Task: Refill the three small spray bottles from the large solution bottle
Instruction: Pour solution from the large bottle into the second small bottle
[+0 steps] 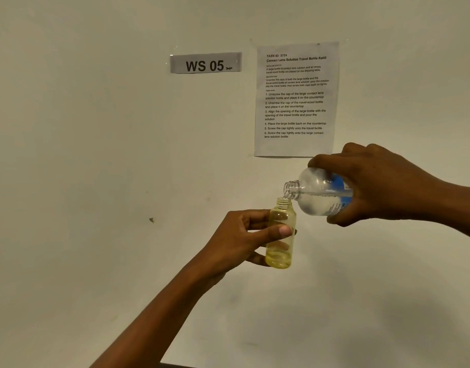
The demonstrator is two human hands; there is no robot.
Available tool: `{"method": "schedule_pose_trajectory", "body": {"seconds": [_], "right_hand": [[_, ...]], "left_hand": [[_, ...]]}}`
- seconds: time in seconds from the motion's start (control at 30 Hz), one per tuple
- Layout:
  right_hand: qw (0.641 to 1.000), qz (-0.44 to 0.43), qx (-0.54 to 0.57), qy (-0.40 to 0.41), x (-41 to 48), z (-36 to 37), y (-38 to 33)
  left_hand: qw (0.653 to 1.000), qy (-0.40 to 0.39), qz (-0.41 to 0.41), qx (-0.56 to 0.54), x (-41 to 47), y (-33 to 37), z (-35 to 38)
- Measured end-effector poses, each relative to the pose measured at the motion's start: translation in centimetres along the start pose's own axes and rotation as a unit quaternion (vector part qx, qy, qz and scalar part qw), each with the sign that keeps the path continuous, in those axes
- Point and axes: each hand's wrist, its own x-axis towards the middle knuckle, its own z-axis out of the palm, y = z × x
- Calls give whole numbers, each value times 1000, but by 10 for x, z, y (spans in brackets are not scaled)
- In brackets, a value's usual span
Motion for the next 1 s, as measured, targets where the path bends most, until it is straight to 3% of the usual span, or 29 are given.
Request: {"method": "schedule_pose_trajectory", "body": {"seconds": [1.0], "right_hand": [[1000, 0, -1, -20, 2, 1, 1]], "left_hand": [[1000, -2, 0, -1, 0, -3, 0]]}}
